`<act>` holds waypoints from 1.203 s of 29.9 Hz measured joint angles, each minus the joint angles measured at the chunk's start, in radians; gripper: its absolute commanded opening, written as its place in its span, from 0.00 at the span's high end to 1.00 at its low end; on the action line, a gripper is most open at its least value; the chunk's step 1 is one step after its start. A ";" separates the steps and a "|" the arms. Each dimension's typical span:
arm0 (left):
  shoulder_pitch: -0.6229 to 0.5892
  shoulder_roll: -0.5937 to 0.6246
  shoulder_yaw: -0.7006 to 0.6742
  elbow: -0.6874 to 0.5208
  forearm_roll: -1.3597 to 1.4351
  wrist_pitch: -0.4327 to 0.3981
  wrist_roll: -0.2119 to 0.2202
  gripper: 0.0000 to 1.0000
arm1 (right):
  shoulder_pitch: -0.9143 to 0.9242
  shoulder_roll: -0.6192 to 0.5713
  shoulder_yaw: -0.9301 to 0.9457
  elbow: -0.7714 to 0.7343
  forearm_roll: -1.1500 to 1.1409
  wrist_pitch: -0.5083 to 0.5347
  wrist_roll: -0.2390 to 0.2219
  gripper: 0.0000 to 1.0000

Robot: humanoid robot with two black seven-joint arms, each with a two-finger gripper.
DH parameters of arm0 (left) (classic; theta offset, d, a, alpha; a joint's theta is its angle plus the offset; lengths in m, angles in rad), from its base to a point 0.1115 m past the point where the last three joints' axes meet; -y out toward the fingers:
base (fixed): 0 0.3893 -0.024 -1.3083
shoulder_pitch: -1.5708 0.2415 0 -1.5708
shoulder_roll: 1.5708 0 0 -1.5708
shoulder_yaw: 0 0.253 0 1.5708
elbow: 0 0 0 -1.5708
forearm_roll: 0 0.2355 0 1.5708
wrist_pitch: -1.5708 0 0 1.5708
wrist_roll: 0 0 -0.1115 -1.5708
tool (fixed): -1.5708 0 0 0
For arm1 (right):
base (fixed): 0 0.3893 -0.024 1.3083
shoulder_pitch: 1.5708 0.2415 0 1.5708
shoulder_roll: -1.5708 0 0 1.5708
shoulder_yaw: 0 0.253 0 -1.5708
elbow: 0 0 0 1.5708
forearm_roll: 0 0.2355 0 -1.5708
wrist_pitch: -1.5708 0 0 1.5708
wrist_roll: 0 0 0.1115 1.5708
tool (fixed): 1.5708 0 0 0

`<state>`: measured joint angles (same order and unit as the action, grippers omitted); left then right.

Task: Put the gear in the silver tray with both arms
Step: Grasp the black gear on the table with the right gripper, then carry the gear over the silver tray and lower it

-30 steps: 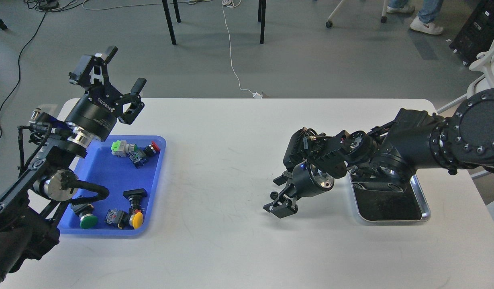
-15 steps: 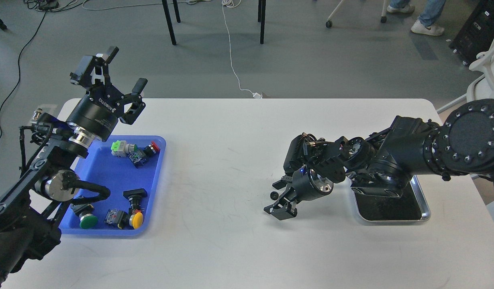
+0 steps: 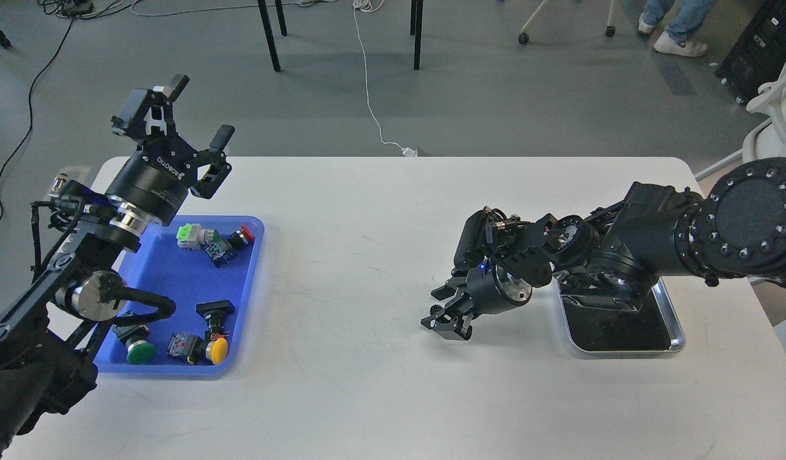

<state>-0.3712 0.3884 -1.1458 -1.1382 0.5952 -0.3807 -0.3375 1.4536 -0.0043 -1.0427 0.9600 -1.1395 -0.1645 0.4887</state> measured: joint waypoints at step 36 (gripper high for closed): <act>0.000 -0.005 0.000 0.000 0.004 -0.001 0.000 0.02 | 0.208 -0.301 -0.009 0.191 0.013 -0.013 0.000 0.82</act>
<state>-0.3712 0.3835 -1.1459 -1.1382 0.5990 -0.3821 -0.3375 1.6621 -0.3050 -1.0515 1.1508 -1.1268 -0.1776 0.4888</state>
